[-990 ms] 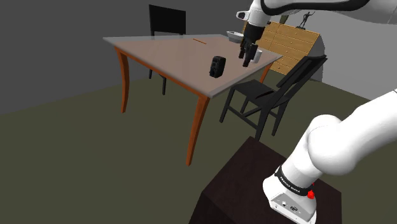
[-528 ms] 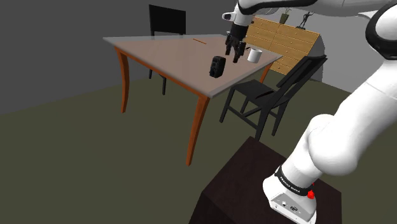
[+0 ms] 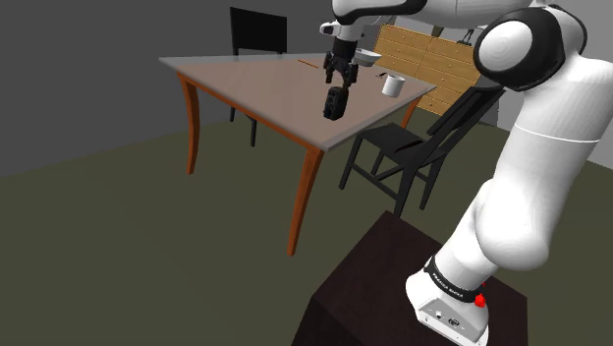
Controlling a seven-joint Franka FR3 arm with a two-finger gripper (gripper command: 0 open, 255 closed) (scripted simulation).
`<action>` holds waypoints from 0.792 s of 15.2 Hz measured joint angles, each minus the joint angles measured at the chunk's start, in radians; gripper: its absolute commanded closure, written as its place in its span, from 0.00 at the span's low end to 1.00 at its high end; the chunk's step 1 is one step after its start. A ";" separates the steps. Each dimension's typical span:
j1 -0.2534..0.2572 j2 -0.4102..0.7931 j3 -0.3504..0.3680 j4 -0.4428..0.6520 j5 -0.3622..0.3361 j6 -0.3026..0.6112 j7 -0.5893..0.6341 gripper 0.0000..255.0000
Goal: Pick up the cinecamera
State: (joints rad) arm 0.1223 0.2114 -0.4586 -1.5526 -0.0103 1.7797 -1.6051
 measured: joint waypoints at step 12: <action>0.002 0.010 0.005 -0.081 0.004 0.092 -0.009 1.00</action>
State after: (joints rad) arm 0.1238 0.2217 -0.4537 -1.6340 -0.0058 1.8717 -1.6137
